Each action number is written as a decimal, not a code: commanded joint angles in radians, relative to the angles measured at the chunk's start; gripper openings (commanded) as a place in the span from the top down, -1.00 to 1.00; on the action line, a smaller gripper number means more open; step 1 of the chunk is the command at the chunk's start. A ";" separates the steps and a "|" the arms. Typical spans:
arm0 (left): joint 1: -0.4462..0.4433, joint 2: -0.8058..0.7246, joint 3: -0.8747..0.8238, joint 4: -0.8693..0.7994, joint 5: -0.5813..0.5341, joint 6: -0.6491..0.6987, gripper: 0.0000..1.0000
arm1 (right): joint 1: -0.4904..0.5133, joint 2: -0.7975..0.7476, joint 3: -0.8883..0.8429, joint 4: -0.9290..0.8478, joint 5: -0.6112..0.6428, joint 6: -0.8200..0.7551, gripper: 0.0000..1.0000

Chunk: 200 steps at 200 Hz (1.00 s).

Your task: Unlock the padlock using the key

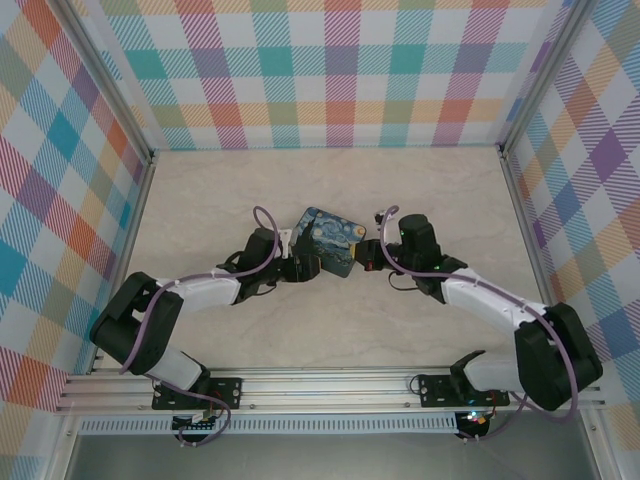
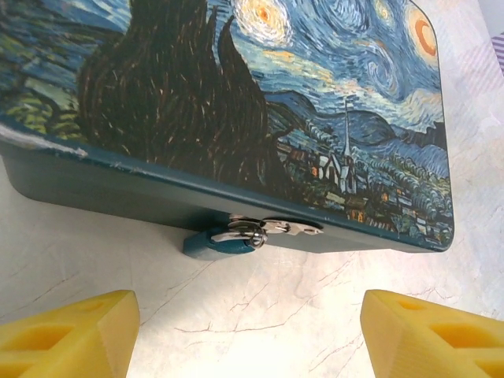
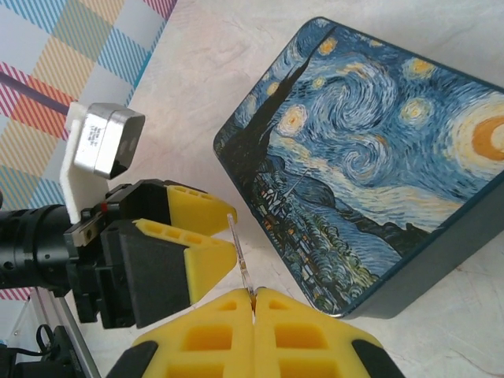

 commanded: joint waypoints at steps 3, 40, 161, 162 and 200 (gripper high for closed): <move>0.010 -0.003 -0.027 0.114 0.040 0.019 -0.48 | 0.006 0.067 0.024 0.121 -0.057 0.054 0.94; 0.017 0.039 -0.043 0.196 0.047 0.006 -0.50 | 0.006 0.194 0.088 0.169 -0.106 0.093 0.94; 0.023 0.170 -0.041 0.311 0.080 -0.031 -0.53 | 0.005 0.429 0.199 0.156 -0.079 0.120 0.95; 0.023 0.171 -0.041 0.310 0.080 -0.032 -0.53 | 0.005 0.430 0.199 0.154 -0.078 0.121 0.95; 0.023 0.197 -0.022 0.307 0.102 -0.031 -0.47 | 0.005 0.448 0.188 0.107 -0.073 0.140 0.95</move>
